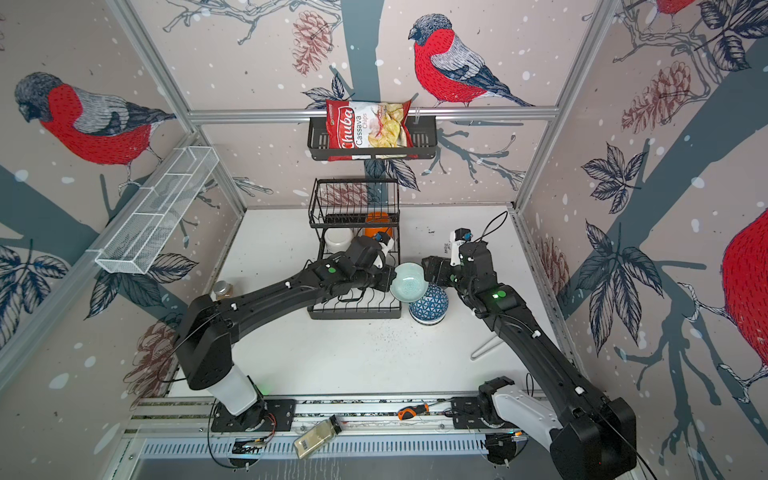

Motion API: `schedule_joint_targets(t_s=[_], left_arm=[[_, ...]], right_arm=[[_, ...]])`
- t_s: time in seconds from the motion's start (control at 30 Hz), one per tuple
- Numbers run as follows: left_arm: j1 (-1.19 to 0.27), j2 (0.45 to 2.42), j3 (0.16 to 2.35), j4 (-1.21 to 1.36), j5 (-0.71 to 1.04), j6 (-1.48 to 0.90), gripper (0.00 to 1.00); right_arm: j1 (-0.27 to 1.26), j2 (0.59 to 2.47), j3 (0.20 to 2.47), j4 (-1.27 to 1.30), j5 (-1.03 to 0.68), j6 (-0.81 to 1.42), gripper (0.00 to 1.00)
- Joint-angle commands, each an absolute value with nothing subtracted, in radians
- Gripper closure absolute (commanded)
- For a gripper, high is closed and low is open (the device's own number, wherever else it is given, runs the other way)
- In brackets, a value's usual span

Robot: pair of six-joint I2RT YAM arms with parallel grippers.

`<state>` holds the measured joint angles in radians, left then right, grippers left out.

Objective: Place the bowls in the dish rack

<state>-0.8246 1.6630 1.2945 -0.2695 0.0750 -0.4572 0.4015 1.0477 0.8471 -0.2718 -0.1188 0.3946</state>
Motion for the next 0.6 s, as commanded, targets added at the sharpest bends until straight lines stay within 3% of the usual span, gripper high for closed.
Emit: schedule_joint_targets(t_s=[0.0,0.57], left_arm=[[-0.790,1.621,1.261,-0.184,0.090,-0.477,1.00],[-0.631,1.466,1.090,-0.146,0.107,-0.508,1.00]], right_arm=[[0.412,1.065,0.864,-0.209,-0.179,0.379,0.08],[0.566,1.214,0.906,-0.032,-0.275,0.388,0.00]])
